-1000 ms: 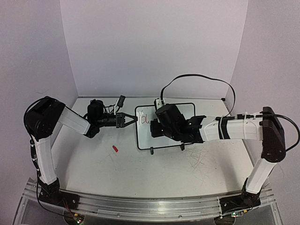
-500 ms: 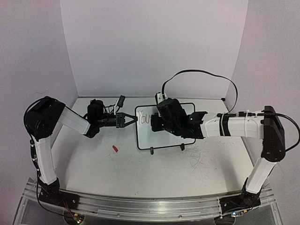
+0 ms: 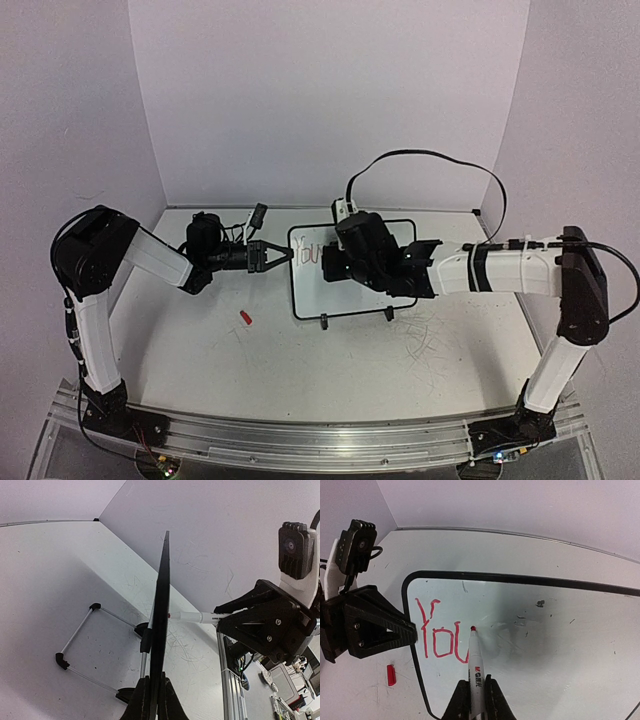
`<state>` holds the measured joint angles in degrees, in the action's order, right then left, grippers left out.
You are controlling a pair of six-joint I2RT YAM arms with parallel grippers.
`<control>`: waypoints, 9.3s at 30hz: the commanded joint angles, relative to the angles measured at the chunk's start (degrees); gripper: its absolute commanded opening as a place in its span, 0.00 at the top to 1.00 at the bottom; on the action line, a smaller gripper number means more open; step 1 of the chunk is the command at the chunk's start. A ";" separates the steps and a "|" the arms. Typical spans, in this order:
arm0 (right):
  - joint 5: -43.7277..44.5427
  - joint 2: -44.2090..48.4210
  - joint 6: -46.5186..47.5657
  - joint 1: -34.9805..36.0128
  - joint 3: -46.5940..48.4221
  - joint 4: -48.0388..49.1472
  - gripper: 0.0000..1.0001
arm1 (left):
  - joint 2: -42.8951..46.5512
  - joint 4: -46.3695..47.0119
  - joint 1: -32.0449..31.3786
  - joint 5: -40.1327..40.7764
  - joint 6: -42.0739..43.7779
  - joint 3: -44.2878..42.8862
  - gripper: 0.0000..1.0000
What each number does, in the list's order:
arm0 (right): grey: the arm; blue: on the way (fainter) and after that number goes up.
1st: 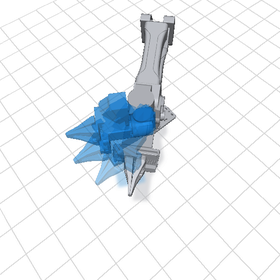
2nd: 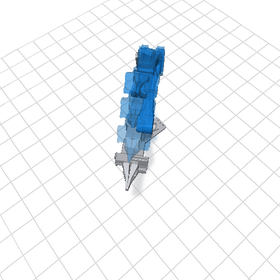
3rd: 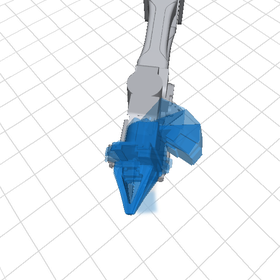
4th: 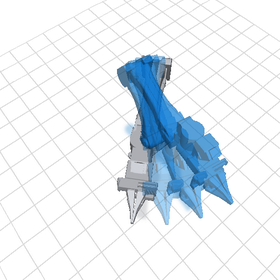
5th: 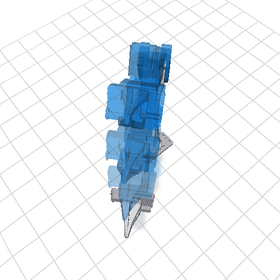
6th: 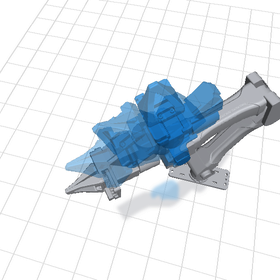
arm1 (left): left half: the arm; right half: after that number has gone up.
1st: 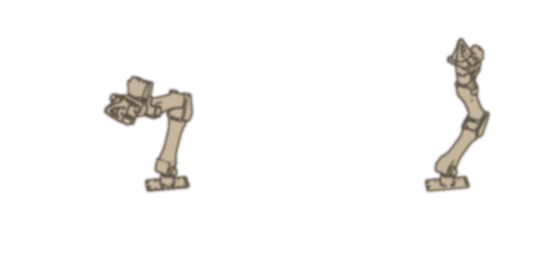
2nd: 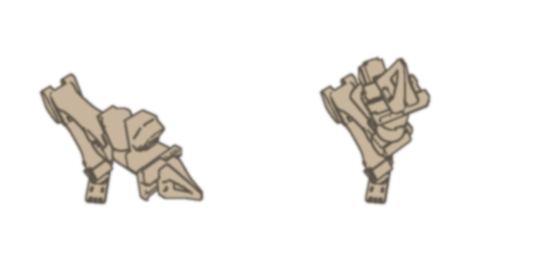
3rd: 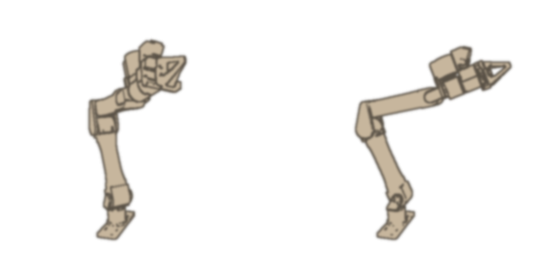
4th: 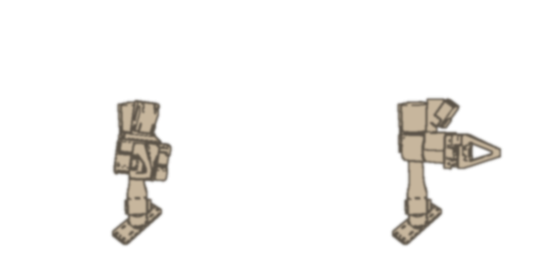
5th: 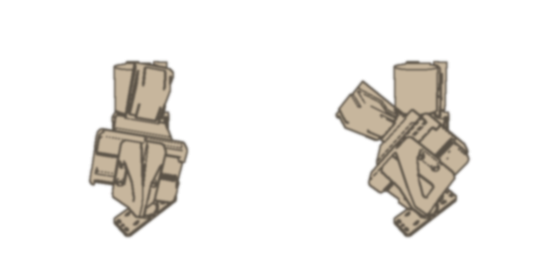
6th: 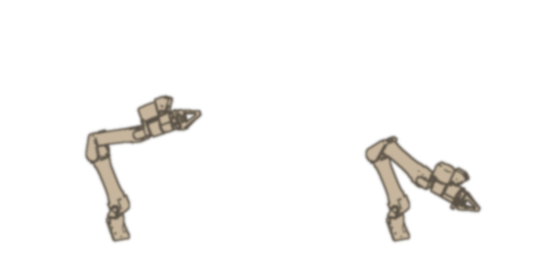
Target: Write a sentence on the whiteboard
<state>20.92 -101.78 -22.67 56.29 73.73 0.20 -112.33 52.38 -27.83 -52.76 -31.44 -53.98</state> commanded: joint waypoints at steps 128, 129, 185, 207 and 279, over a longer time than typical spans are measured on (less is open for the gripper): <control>-1.05 11.33 -0.32 1.10 -6.38 2.81 1.00 | 4.23 -0.67 -0.55 -2.06 0.20 -1.13 1.00; -0.19 11.57 -0.01 0.60 -6.88 2.80 1.00 | 4.23 -0.66 -0.59 -2.06 0.22 -1.10 1.00; 0.58 4.80 -1.93 -1.99 -5.13 -0.20 1.00 | 3.84 -1.42 -0.65 -2.04 0.51 -1.84 1.00; -0.81 5.69 -4.81 -0.62 -8.30 -1.83 1.00 | 3.96 -1.62 -0.80 -2.03 0.66 -1.72 1.00; -4.21 8.22 0.00 -3.86 -9.22 6.74 1.00 | 4.32 -2.15 -1.01 -1.96 0.93 -1.74 1.00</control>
<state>16.81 -92.85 -23.36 52.73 61.73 5.14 -111.39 49.93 -28.21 -52.77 -29.98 -54.02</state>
